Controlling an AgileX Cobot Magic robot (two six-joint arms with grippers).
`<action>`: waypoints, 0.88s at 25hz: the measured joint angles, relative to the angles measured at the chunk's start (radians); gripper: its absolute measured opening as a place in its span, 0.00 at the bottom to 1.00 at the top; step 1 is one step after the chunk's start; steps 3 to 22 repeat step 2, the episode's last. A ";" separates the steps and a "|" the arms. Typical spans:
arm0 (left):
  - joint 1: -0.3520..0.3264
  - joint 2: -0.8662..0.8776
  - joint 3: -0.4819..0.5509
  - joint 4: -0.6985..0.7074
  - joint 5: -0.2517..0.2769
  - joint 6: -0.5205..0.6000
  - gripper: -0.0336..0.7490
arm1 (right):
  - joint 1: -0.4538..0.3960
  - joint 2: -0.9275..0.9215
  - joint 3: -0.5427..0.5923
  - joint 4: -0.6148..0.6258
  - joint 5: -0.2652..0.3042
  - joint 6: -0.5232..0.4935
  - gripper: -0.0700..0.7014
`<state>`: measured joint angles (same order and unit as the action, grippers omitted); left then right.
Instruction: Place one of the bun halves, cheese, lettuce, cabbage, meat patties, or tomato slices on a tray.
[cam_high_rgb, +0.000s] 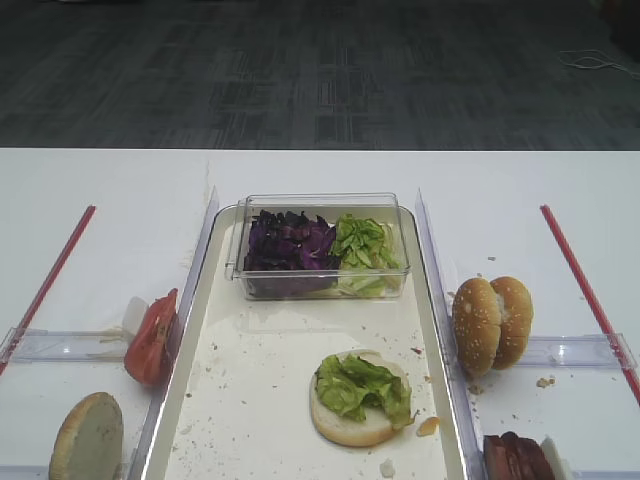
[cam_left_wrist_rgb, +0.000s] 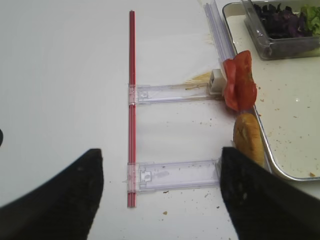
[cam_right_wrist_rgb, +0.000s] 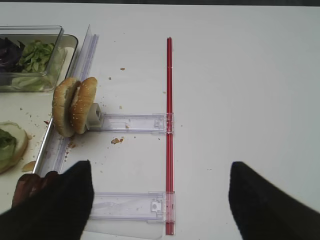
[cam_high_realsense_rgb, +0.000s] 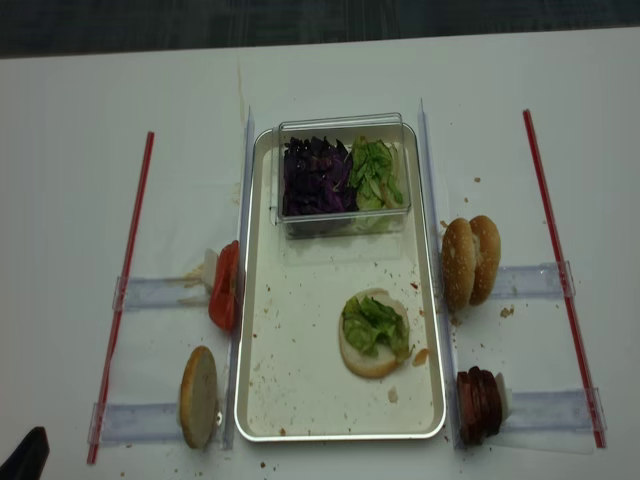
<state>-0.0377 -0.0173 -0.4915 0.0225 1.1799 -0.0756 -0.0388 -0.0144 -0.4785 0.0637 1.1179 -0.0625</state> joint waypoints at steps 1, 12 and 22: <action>0.000 0.000 0.000 0.000 0.000 0.000 0.67 | 0.000 0.000 0.000 0.000 0.000 0.000 0.86; 0.000 0.000 0.000 0.000 0.000 0.000 0.67 | 0.000 0.000 0.000 0.000 0.000 0.000 0.86; 0.000 0.000 0.000 0.000 0.000 0.000 0.67 | 0.000 0.000 0.000 0.000 0.000 0.000 0.86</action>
